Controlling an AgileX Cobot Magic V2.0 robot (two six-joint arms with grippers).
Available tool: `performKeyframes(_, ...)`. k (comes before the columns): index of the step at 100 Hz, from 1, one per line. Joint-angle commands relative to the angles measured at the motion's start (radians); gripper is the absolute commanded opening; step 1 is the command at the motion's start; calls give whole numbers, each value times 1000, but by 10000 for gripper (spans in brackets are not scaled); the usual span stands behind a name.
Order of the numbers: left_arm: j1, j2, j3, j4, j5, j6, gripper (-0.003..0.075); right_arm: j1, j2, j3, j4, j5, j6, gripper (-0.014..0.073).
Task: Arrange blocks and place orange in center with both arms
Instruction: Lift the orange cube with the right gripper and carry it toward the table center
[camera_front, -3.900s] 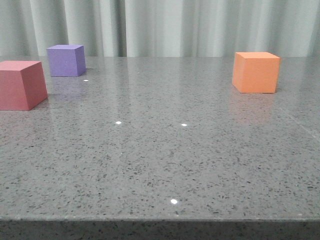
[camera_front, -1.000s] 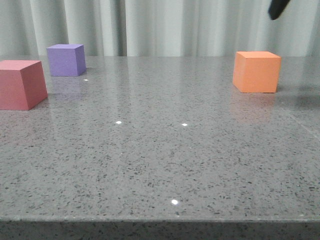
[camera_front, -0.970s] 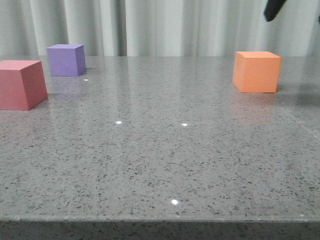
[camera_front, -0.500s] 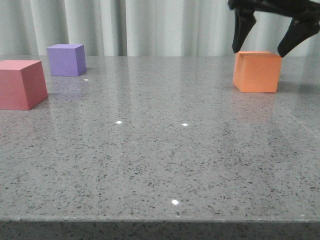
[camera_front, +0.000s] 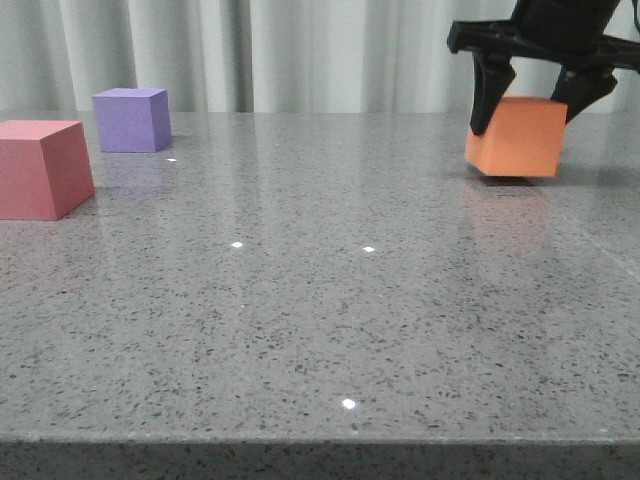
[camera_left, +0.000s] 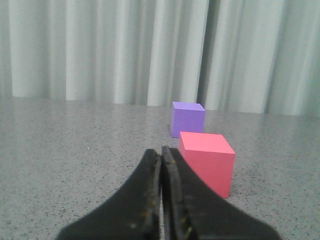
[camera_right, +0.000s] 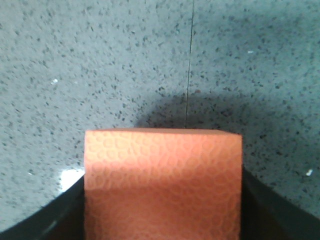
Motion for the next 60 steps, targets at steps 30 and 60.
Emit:
performKeyframes(30, 0, -32, 43, -9, -80, -2, -20, 227, -40, -235, -238, 41, 323, 342)
performKeyframes(60, 0, -32, 43, -9, -80, -2, -20, 374, 126, -433, -290, 69, 492, 341)
